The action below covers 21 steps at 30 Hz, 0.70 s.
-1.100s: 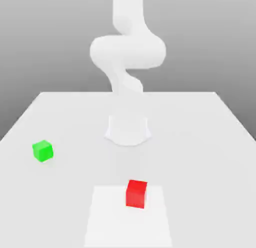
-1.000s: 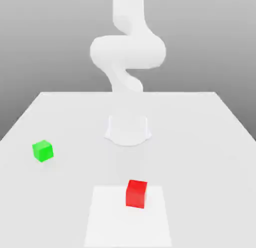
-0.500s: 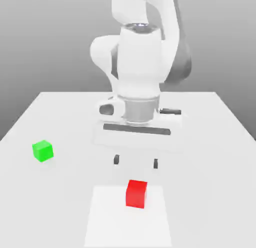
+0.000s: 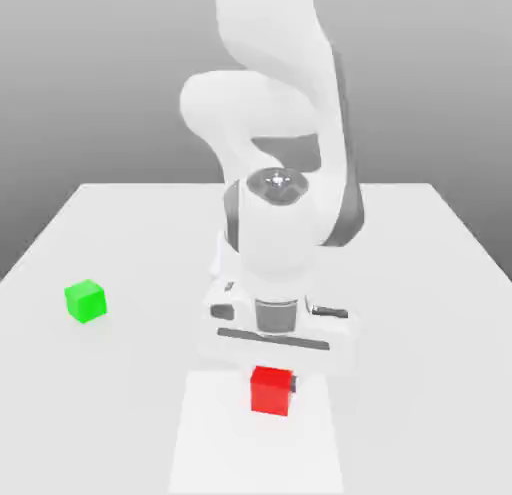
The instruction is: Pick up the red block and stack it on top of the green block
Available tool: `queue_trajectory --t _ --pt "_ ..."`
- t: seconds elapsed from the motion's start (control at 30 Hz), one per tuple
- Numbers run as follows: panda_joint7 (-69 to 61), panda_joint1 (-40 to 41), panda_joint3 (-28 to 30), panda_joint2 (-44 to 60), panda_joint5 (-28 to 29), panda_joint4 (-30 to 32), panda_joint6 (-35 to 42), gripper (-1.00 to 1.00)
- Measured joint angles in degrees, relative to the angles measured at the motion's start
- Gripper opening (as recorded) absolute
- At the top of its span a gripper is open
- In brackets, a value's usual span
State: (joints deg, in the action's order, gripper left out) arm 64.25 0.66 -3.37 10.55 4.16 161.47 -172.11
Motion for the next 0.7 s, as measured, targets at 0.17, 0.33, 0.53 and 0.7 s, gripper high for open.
queue_trajectory --t 0.17,0.33,0.53,0.7 --pt "-2.7 0.5 -1.5 -9.5 -3.8 1.4 8.1 -1.0" --pt "-10.7 7.1 4.1 -15.3 -0.9 2.7 12.5 -1.0" --pt "-24.6 17.2 14.6 -19.7 5.4 4.2 15.2 -1.0" --pt "-36.7 26.0 23.7 -23.4 10.3 5.4 17.5 -1.0"
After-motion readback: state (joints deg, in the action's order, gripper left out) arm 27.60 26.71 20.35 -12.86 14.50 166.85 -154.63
